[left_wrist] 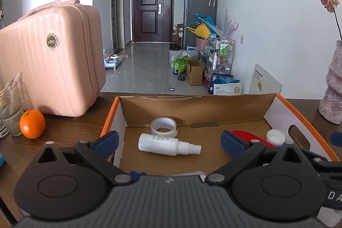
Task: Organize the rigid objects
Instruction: 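Lift both tools out of the box and move back toward the table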
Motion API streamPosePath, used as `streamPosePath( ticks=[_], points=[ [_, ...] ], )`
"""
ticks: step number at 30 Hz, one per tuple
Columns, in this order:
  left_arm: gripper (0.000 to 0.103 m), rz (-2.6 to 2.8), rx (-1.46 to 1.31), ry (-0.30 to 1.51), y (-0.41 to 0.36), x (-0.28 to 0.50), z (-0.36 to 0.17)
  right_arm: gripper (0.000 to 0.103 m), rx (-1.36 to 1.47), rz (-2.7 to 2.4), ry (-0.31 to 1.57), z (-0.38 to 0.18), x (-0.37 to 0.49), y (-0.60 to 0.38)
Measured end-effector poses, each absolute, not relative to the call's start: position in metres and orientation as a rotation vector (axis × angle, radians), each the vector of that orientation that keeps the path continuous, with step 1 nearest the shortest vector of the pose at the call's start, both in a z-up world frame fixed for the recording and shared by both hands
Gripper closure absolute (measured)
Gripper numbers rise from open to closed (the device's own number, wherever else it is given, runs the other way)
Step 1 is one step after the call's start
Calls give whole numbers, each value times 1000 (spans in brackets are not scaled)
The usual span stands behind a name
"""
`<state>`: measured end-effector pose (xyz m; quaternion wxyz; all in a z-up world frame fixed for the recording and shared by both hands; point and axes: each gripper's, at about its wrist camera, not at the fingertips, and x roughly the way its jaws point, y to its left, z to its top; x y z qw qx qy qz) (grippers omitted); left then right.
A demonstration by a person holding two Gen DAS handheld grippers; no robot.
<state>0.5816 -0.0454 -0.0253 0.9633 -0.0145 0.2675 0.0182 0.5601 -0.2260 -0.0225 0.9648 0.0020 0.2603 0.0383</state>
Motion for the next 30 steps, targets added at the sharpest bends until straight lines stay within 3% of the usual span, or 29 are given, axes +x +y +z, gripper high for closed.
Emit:
streamPosePath(
  ticks=[15,30],
  points=[
    [0,35,-29,533,-42,574,-20,3,0,75,518,-21,553,-224],
    [0,44,-41,481,-27,510,-7,2,-16,74,439,-9,489,-222]
  ],
)
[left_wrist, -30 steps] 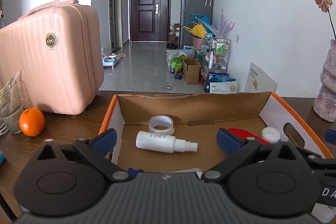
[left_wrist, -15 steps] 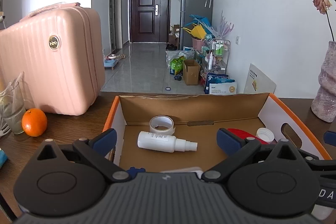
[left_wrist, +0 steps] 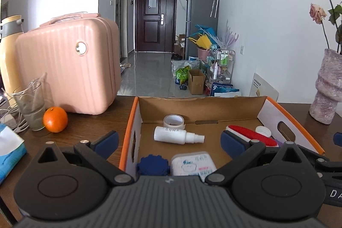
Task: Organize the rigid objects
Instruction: 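Lift both tools out of the box and move back toward the table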
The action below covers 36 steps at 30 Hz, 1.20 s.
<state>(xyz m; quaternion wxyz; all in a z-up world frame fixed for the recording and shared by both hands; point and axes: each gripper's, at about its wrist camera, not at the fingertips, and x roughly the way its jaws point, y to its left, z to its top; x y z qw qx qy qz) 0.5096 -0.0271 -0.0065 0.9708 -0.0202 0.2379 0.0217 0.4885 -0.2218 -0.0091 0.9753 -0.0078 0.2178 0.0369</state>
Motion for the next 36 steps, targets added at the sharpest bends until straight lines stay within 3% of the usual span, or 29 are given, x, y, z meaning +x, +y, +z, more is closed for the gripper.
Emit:
streamPosePath(
  ticks=[36],
  points=[
    [0,47,-9,509,-23,366,-26,2,43,58,444,-30,344,-230]
  ],
)
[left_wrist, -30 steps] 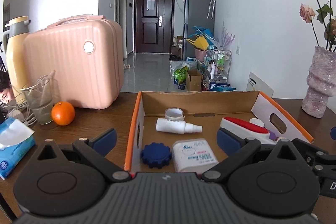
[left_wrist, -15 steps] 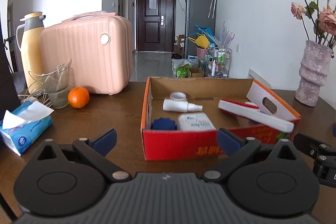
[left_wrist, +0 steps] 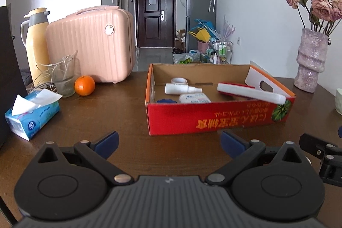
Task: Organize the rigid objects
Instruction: 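Lift both tools out of the box and move back toward the table, then move the right tool toward the green spray bottle and white round cap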
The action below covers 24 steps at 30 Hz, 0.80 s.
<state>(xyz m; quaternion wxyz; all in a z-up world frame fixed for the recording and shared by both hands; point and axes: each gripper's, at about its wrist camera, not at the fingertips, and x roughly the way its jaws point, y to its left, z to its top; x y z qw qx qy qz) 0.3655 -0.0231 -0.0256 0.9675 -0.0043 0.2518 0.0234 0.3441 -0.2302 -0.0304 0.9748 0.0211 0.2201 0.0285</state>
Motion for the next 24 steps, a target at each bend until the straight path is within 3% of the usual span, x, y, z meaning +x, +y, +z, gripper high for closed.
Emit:
streamPosePath(
  ticks=[24],
  points=[
    [0,36,1,567,-4,333,-40,2,24,63,523,-54,312,-212]
  ],
)
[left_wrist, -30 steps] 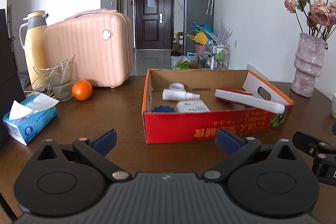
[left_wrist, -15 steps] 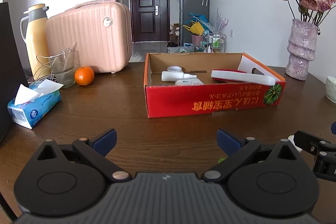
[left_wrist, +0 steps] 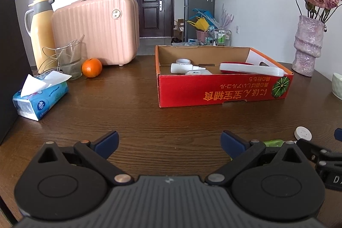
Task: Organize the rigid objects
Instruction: 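Move the right tool toward the green spray bottle and white round cap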
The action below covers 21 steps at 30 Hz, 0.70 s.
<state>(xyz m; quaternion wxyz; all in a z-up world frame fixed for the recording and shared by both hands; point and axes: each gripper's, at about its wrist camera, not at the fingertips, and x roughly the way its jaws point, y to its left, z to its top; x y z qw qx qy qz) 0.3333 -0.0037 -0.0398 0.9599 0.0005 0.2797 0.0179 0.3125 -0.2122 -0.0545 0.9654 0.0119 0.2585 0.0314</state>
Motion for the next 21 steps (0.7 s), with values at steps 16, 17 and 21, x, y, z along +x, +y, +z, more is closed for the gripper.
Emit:
streamPosePath(
  ticks=[16,17,21],
  points=[
    [0,65,2,563,29,332,-39,3,44,69,590,-65,317,-178],
    [0,67,1,562,32,332,-39,3,51,62,592,-66,318,-177],
    [0,75,0,565,41,333,-40,3,106,34,614,-66,326,-172]
  ],
)
